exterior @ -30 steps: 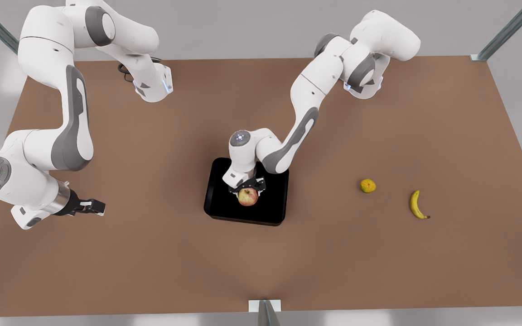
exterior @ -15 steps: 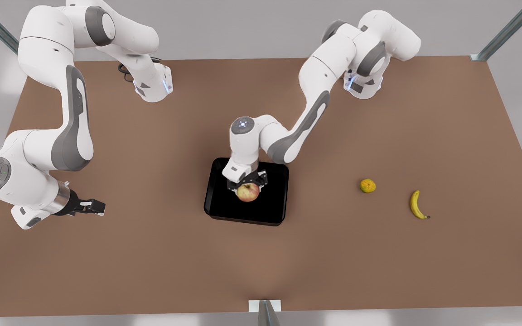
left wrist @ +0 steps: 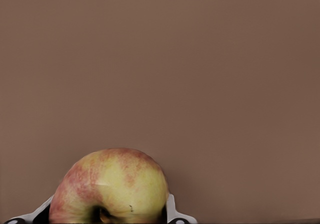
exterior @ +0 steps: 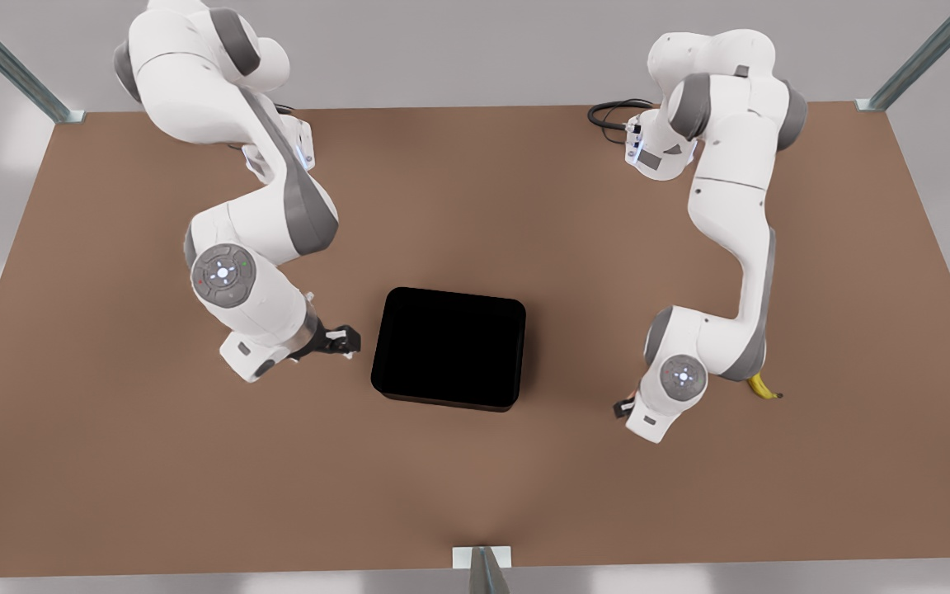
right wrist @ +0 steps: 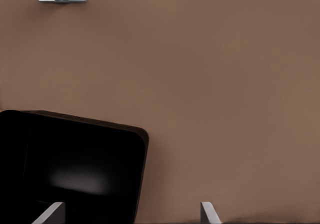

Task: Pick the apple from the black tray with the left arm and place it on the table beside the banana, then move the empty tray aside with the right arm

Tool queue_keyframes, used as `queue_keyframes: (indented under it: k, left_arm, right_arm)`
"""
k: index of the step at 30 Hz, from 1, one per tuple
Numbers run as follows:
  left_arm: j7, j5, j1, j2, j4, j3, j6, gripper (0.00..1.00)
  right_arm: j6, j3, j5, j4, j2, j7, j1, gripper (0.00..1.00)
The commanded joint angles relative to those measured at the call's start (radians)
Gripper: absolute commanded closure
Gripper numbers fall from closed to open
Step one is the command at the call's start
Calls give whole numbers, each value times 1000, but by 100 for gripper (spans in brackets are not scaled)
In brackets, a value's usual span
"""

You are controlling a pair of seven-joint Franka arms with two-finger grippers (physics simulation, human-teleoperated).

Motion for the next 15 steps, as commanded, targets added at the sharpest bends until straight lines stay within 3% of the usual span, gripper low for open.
queue_keyframes:
  k: [1,5,6,7,8,10,11,12,15]
  left_arm:
    - [595,0,4,-1,-5,0,53,0]
    - [588,-6,13,-36,4,9,32,0]
    - [586,-25,15,-107,32,14,-28,0]
    - [591,-25,16,-199,122,28,-246,0]
    - [591,-28,22,-280,196,28,-448,0]
    - [580,-45,22,-400,168,26,-527,0]
    - [571,-109,50,-432,104,26,-489,0]
    - [572,-115,84,-597,-187,26,-277,0]
    - [572,-169,130,-673,-295,31,-258,0]
  right_arm:
    - [-16,2,20,-2,1,700,28,0]
    - [7,19,40,-8,27,625,62,0]
    - [7,19,42,-8,30,612,62,0]
    - [7,31,48,-16,28,623,72,4]
    - [22,34,48,-71,-4,692,94,0]
    - [278,40,50,-401,-182,695,99,0]
    - [283,49,50,-421,-191,718,100,0]
    - [301,49,50,-470,-202,724,100,0]
    - [588,62,50,-715,-266,763,99,0]
